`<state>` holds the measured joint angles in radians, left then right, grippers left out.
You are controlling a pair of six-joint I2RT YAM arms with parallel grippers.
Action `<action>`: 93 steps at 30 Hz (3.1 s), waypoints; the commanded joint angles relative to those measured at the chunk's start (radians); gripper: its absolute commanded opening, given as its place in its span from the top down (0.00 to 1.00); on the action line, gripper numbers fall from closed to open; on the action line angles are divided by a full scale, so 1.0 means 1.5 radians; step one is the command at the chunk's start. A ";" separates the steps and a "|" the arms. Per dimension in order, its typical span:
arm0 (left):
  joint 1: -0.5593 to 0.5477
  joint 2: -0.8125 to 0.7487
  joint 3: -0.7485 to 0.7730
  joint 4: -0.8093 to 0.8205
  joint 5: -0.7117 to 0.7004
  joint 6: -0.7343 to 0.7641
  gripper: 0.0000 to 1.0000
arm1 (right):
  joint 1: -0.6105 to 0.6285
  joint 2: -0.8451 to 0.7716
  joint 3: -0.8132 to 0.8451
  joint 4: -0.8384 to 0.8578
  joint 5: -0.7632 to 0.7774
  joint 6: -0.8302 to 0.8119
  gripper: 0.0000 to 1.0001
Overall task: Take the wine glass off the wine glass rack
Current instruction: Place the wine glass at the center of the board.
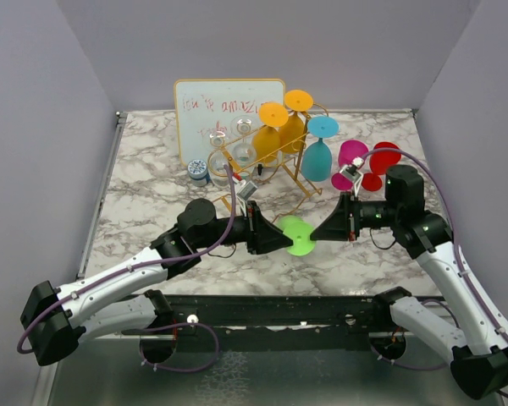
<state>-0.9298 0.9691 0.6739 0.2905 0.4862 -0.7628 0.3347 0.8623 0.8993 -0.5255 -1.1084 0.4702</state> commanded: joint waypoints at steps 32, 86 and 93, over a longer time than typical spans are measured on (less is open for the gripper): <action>-0.003 -0.080 -0.033 -0.092 0.040 0.080 1.00 | 0.004 0.004 0.038 0.052 0.170 0.103 0.15; -0.003 -0.199 -0.010 -0.162 0.248 0.315 1.00 | 0.004 -0.088 -0.204 0.712 -0.149 0.538 0.81; -0.003 -0.196 -0.011 -0.164 0.233 0.315 1.00 | 0.004 -0.089 -0.195 0.688 -0.148 0.527 0.99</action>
<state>-0.9440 0.6559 0.6411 0.0494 0.9432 -0.2981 0.3317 0.7383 0.6037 0.4999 -1.2881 1.2758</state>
